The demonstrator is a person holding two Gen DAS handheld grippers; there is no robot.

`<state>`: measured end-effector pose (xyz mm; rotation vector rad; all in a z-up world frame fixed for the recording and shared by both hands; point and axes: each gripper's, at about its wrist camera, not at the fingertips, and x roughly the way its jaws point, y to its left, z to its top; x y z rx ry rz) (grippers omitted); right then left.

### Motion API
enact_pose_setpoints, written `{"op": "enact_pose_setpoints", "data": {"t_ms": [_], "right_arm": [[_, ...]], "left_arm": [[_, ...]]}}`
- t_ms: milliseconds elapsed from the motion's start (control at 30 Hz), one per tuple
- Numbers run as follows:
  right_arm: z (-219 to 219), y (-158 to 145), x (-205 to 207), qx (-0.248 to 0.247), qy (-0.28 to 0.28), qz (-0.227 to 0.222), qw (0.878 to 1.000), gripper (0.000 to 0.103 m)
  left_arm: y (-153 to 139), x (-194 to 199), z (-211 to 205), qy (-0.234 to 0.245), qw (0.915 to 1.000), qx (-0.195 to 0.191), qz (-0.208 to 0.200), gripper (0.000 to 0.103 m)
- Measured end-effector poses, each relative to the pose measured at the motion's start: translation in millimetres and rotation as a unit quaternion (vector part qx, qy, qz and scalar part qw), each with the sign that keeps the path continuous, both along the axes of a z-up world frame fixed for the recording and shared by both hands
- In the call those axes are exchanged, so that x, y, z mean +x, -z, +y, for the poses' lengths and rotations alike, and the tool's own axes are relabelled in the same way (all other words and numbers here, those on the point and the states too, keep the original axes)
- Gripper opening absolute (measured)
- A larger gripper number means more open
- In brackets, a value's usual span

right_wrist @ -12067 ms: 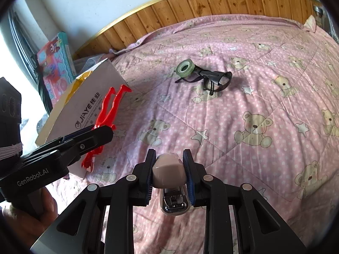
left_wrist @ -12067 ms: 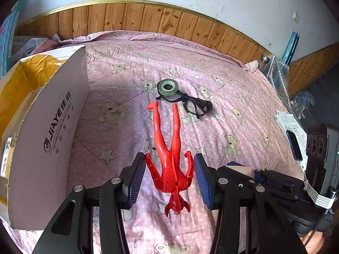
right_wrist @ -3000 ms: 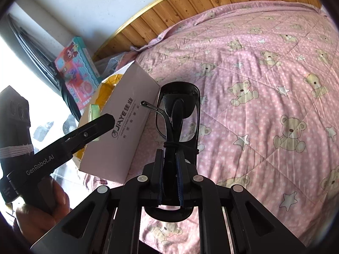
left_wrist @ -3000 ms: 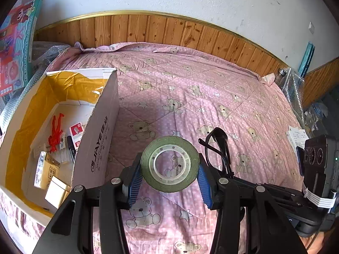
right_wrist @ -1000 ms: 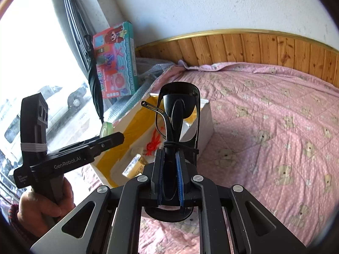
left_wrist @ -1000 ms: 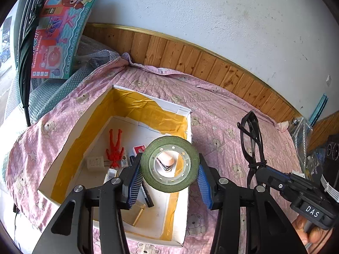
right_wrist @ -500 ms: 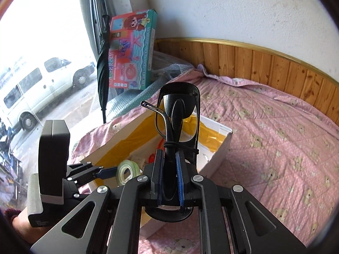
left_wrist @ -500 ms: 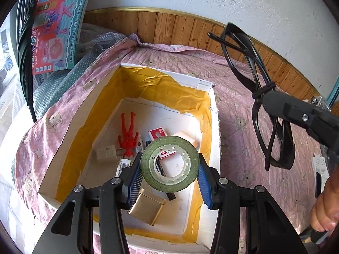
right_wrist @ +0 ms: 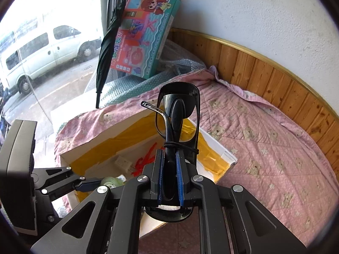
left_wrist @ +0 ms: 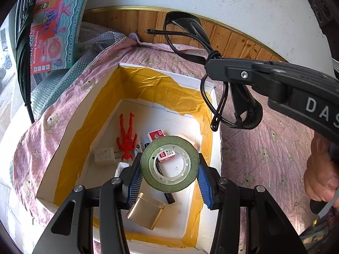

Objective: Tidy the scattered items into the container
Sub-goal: 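Carry the tape roll and glasses with both tools over the white box, then open both tools to drop the tape roll and glasses into the box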

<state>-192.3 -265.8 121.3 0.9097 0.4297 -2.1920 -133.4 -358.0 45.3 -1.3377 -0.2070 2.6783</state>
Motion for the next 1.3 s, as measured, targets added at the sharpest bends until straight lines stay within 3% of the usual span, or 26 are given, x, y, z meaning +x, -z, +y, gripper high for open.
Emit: {"op": "enact_pose_setpoints", "data": {"t_ms": [367,667,867,1067,1300], "right_arm": [[-33,21,-35,0.084,-0.083,-0.004,0.993,0.012],[-60,40,-45,0.172,-0.135,0.023,0.976,0.012],[-77,55,-55,0.217,-0.155,0.033,0.963,0.012],[-88,65,-63,0.239,-0.170,0.039,0.955,0.012],[-94,76,-77,0.261,-0.185,0.025,0.947,0.012]], "left_arm": [[16,0,-5,-0.017,0.9988,0.041,-0.020,0.049],[21,-5,-2,-0.021,0.9986,0.039,-0.030,0.049],[28,-13,7,-0.019,0.9970,0.058,-0.048,0.049],[29,-16,13,-0.021,0.9980,0.040,-0.043,0.049],[29,-26,13,-0.032,0.9966,0.055,-0.051,0.049]]}}
